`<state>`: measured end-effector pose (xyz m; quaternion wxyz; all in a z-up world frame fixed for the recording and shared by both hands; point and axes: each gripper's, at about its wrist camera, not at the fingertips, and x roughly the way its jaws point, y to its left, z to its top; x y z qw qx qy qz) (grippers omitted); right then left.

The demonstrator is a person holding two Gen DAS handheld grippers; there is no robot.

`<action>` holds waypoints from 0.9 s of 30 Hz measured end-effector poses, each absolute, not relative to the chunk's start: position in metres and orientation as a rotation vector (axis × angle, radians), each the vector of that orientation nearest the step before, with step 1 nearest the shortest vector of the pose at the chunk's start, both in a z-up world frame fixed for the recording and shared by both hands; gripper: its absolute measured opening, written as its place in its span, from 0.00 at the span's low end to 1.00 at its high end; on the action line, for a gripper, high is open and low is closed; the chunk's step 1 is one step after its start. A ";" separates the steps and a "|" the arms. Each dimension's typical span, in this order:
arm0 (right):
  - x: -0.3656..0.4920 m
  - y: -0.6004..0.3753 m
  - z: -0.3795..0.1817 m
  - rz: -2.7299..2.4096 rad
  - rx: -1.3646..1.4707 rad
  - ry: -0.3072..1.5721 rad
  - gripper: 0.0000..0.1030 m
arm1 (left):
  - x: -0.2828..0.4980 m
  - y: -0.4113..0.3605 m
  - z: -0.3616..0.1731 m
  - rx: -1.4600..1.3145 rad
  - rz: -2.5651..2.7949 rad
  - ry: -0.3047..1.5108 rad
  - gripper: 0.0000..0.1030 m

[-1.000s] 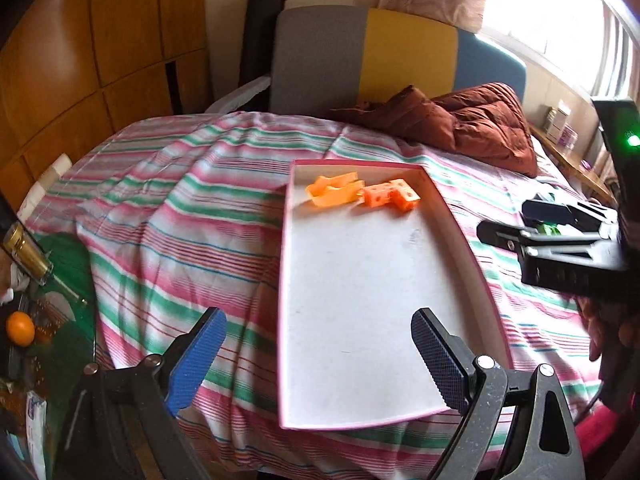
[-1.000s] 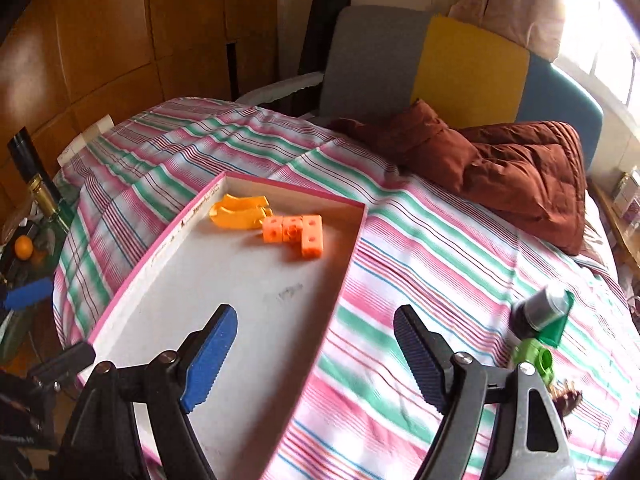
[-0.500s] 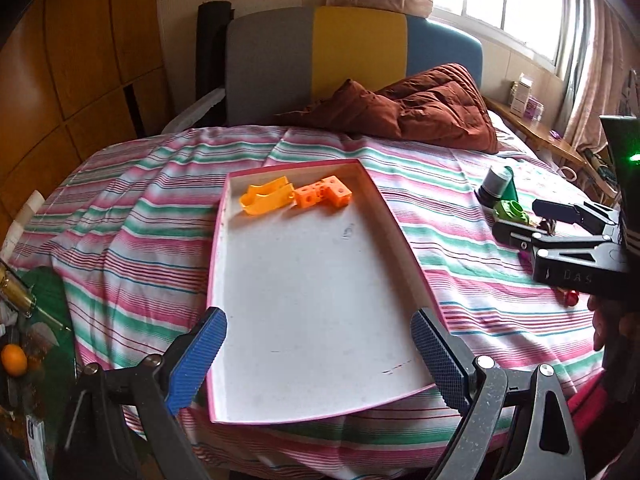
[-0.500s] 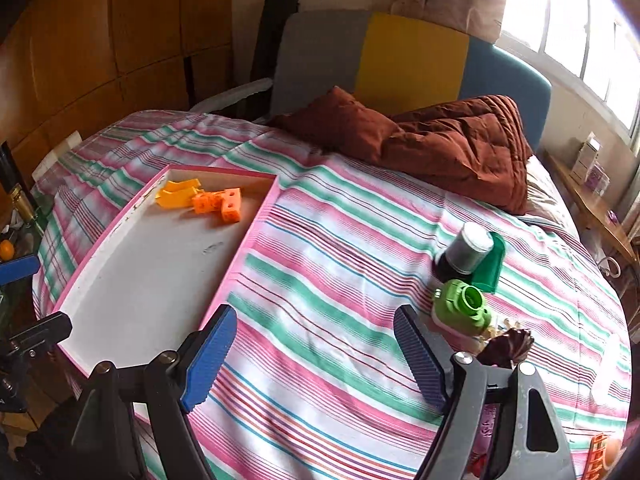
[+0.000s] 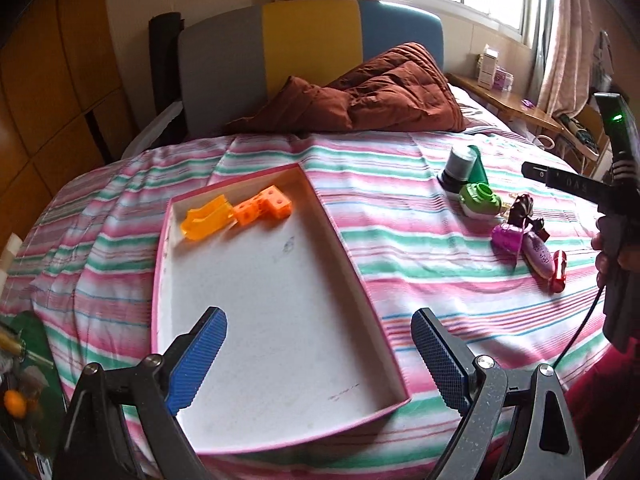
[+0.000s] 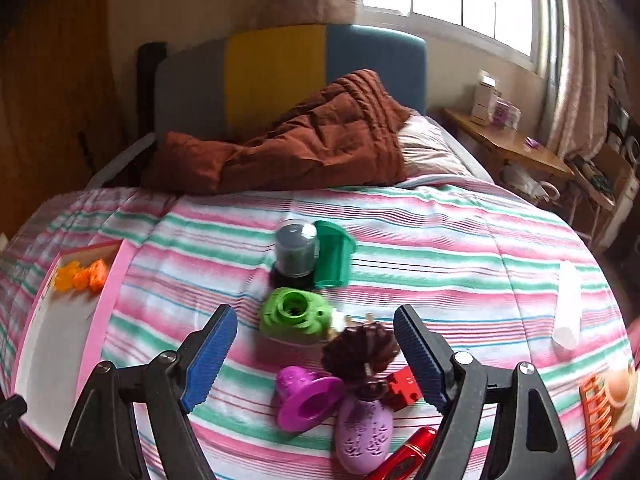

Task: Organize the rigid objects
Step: 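Return to the toy pile and grasp the black-lidded grey cup with the left gripper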

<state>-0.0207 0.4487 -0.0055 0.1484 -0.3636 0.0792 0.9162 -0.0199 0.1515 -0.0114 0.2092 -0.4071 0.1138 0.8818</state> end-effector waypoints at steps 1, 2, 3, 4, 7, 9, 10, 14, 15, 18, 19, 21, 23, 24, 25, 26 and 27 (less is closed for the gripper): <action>-0.018 0.460 -0.003 2.605 -1.014 0.289 0.80 | -0.022 0.158 -0.010 -1.124 2.448 0.328 0.91; -0.014 0.470 -0.001 2.581 -0.975 0.344 0.80 | -0.025 0.166 -0.009 -1.116 2.441 0.339 0.91; -0.009 0.478 0.001 2.559 -0.944 0.391 0.80 | -0.028 0.173 -0.008 -1.111 2.433 0.346 0.91; -0.005 0.486 0.002 2.535 -0.925 0.431 0.80 | -0.032 0.180 -0.007 -1.106 2.425 0.349 0.91; 0.002 0.505 0.001 2.482 -0.907 0.535 0.80 | -0.043 0.204 -0.006 -1.100 2.395 0.357 0.90; 0.004 0.512 -0.001 2.461 -0.908 0.592 0.80 | -0.051 0.221 -0.006 -1.102 2.370 0.359 0.88; 0.005 0.515 -0.002 2.450 -0.911 0.610 0.80 | -0.056 0.230 -0.006 -1.103 2.355 0.356 0.86; 0.008 0.522 -0.004 2.439 -0.912 0.672 0.80 | -0.072 0.267 -0.008 -1.099 2.318 0.381 0.80; 0.009 0.523 -0.004 2.437 -0.911 0.683 0.80 | -0.076 0.277 -0.010 -1.097 2.306 0.390 0.78; 0.011 0.526 -0.005 2.425 -0.911 0.722 0.80 | -0.088 0.307 -0.012 -1.087 2.279 0.421 0.76; 0.011 0.528 -0.006 2.420 -0.914 0.735 0.80 | -0.092 0.317 -0.013 -1.078 2.271 0.427 0.76; 0.011 0.529 -0.007 2.411 -0.922 0.756 0.80 | -0.101 0.336 -0.016 -1.072 2.255 0.444 0.76; 0.011 0.531 -0.009 2.408 -0.927 0.782 0.80 | -0.111 0.356 -0.020 -1.070 2.235 0.463 0.76; 0.011 0.531 -0.009 2.409 -0.929 0.795 0.80 | -0.116 0.365 -0.021 -1.070 2.227 0.473 0.76; 0.011 0.532 -0.009 2.409 -0.930 0.802 0.80 | -0.121 0.374 -0.024 -1.072 2.220 0.482 0.76; 0.011 0.533 -0.009 2.411 -0.930 0.807 0.80 | -0.126 0.383 -0.026 -1.073 2.213 0.489 0.76; 0.010 0.533 -0.009 2.415 -0.932 0.813 0.80 | -0.129 0.391 -0.027 -1.069 2.207 0.494 0.77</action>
